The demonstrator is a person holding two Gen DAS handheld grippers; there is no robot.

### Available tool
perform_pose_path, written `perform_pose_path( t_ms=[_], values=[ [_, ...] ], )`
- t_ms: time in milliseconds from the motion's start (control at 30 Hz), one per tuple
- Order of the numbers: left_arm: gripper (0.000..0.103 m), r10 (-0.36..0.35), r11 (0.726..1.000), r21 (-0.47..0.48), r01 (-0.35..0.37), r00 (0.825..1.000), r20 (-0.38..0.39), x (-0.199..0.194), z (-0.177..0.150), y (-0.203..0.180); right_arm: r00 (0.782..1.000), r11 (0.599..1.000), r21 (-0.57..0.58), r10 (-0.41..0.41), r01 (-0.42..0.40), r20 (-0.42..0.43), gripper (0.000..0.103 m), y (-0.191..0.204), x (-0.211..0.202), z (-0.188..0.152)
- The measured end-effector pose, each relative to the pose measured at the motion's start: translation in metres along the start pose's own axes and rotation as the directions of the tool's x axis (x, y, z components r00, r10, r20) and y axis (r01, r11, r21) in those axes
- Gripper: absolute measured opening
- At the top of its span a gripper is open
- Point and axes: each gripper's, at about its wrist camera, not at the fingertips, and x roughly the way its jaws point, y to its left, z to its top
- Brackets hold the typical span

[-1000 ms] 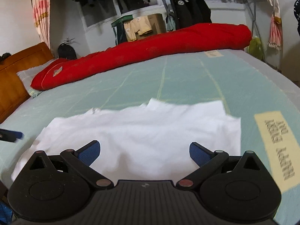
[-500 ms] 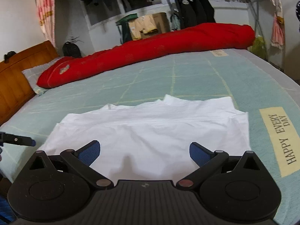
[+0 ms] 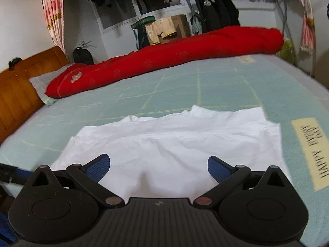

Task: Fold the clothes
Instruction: 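Move the left tool to the shirt's side edge and close on it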

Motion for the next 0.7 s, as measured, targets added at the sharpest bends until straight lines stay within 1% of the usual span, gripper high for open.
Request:
perform_pose_path(
  t_ms=[67,167,367,400,500,567,700],
  values=[
    [0.088,-0.026,0.996,-0.084,0.027,1.0,0.004,0.01,0.007,0.016,1.0,1.0,-0.001,0.016,-0.016,-0.003,0.103,0.004,0.0,0.0],
    [0.088,-0.065,0.976,-0.21,0.063,0.998,0.001,0.029,0.016,0.04,1.0,0.999,-0.035,0.006,-0.006,-0.009,0.103,0.009,-0.003,-0.001],
    [0.088,-0.111,0.935,-0.339,0.106,0.994,0.004,0.057,0.027,0.07,1.0,0.998,-0.049,-0.025,0.024,-0.019,0.103,0.007,-0.003,-0.003],
    [0.088,-0.117,0.931,-0.348,0.111,0.993,0.004,0.061,0.029,0.073,0.999,0.998,-0.057,-0.031,0.03,-0.02,0.103,0.007,-0.003,-0.004],
    [0.088,-0.134,0.932,-0.34,0.128,0.991,0.005,0.073,0.037,0.077,0.999,0.996,-0.075,-0.044,0.042,-0.026,0.103,0.005,-0.001,-0.005],
    [0.088,-0.151,0.93,-0.338,0.145,0.989,0.009,0.082,0.042,0.081,0.998,0.997,-0.067,-0.047,0.044,-0.032,0.103,0.003,0.002,-0.005],
    [0.093,-0.227,0.91,-0.353,0.219,0.974,0.019,0.097,0.05,0.089,0.998,0.998,-0.05,-0.036,0.033,-0.048,0.103,0.001,0.009,-0.006]
  ],
)
